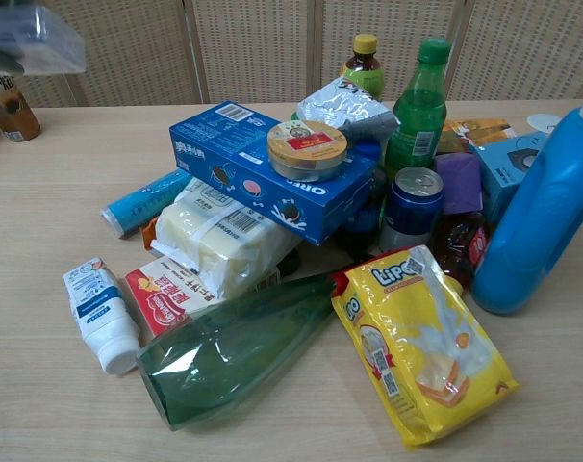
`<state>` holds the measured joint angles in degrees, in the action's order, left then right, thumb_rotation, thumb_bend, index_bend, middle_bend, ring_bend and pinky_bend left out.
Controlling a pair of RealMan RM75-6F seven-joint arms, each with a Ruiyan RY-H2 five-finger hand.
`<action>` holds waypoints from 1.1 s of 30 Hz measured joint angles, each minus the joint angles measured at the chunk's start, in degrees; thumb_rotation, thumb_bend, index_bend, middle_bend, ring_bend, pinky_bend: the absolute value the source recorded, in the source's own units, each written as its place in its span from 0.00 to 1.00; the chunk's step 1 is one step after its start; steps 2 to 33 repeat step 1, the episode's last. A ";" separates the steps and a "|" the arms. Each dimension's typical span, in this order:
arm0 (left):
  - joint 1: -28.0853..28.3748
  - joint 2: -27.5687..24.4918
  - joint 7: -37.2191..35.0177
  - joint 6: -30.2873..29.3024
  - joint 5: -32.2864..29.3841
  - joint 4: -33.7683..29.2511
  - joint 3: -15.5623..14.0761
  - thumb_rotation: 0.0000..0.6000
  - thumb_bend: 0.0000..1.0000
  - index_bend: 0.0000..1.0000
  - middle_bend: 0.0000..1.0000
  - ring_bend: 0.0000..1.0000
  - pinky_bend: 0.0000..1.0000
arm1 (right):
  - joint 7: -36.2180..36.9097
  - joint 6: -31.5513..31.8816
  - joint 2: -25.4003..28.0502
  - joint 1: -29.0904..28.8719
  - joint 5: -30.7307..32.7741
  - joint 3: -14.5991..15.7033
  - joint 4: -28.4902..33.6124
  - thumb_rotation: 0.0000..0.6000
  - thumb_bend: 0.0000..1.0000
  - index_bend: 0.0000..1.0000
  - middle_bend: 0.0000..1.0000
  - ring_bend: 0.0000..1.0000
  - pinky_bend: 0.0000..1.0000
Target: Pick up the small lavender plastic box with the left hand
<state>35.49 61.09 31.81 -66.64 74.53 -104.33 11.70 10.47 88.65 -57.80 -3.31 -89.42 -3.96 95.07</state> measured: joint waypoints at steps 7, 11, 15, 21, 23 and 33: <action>-0.06 -0.94 0.10 -0.28 -0.08 -0.83 0.33 1.00 0.07 0.65 0.72 0.63 0.44 | -0.04 0.02 0.00 0.00 -0.04 0.00 0.04 1.00 0.00 0.00 0.00 0.00 0.00; -0.06 -0.94 0.10 -0.28 -0.08 -0.83 0.33 1.00 0.07 0.65 0.72 0.63 0.44 | -0.04 0.02 0.00 0.00 -0.04 0.00 0.04 1.00 0.00 0.00 0.00 0.00 0.00; -0.06 -0.94 0.10 -0.28 -0.08 -0.83 0.33 1.00 0.07 0.65 0.72 0.63 0.44 | -0.04 0.02 0.00 0.00 -0.04 0.00 0.04 1.00 0.00 0.00 0.00 0.00 0.00; -0.06 -0.94 0.10 -0.28 -0.08 -0.83 0.33 1.00 0.07 0.65 0.72 0.63 0.44 | -0.04 0.02 0.00 0.00 -0.04 0.00 0.04 1.00 0.00 0.00 0.00 0.00 0.00; -0.06 -0.94 0.10 -0.28 -0.08 -0.83 0.33 1.00 0.07 0.65 0.72 0.63 0.44 | -0.04 0.02 0.00 0.00 -0.04 0.00 0.04 1.00 0.00 0.00 0.00 0.00 0.00; -0.06 -0.94 0.10 -0.28 -0.08 -0.83 0.33 1.00 0.07 0.65 0.72 0.63 0.44 | -0.04 0.02 0.00 0.00 -0.04 0.00 0.04 1.00 0.00 0.00 0.00 0.00 0.00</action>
